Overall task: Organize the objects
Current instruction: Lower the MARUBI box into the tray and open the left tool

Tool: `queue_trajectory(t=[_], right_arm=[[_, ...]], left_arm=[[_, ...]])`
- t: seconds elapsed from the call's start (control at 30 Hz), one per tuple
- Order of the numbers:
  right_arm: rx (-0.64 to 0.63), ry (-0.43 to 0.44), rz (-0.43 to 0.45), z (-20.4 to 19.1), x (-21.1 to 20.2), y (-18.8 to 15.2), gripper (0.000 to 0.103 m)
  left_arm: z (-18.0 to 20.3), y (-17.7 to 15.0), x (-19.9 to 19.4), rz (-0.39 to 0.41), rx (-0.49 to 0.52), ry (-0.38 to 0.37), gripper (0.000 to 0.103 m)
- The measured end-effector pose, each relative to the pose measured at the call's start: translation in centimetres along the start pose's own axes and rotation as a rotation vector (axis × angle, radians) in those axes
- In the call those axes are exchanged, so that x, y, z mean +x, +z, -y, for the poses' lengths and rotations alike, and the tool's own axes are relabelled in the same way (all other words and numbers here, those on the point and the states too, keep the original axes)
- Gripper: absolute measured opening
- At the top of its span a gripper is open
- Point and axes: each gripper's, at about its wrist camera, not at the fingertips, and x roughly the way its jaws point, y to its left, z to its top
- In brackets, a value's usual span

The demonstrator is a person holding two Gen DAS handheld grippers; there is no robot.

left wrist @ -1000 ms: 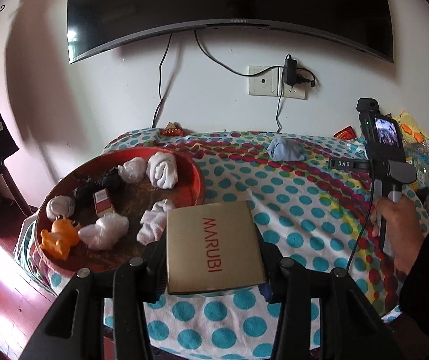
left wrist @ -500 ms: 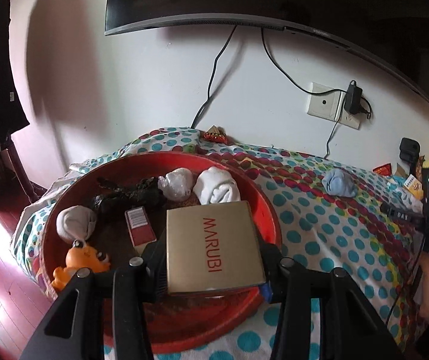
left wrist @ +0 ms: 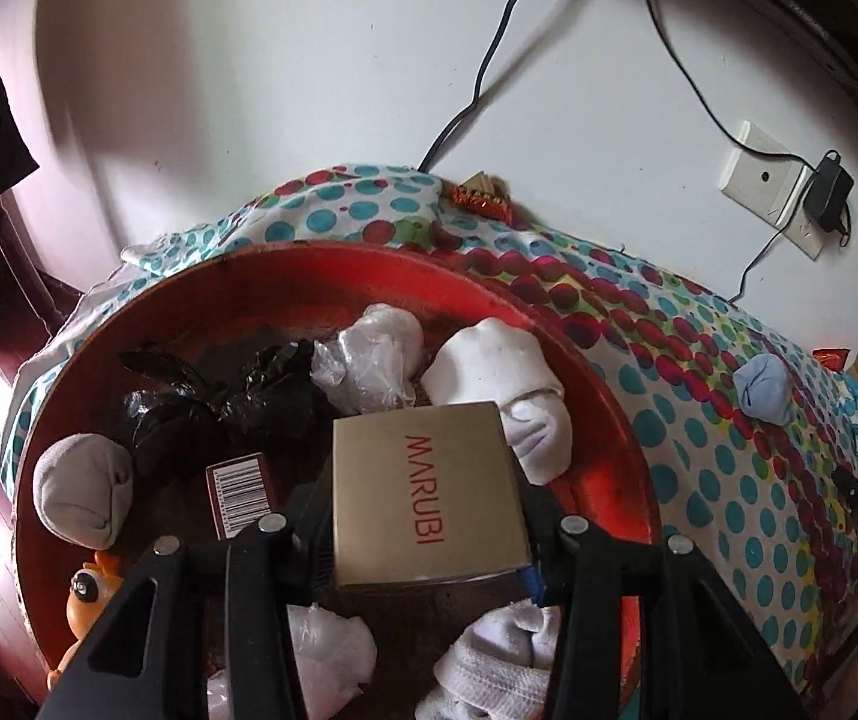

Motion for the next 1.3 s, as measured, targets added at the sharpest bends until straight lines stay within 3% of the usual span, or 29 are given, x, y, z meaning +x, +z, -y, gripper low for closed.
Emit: queue_trajectory(t=[0.13,0.53,0.83,1.13,1.3], right_arm=[[0.0,-0.002,0.001,0.0,-0.1,0.0,0.103],[-0.001,-0.002,0.002,-0.1,-0.1,0.1,0.103],[-0.001,-0.008,0.0,-0.2,0.0,0.0,0.103],[-0.002,-0.005,0.001,-0.2,0.0,0.0,0.103],[-0.002,-0.006,0.002,-0.1,0.0,-0.1,0.103]], left_arm=[[0.1,-0.4,1.4,-0.044,0.0,0.031,0.047],[0.6,-0.5,2.1,-0.042,0.037,0.06,0.047],[0.8,-0.4,3.7,-0.084,0.072,0.097,0.047],[-4.2,1.3,3.4,-0.073,-0.056,0.191,0.047],[-4.8,1.3,3.7,-0.102,-0.072,0.17,0.047]])
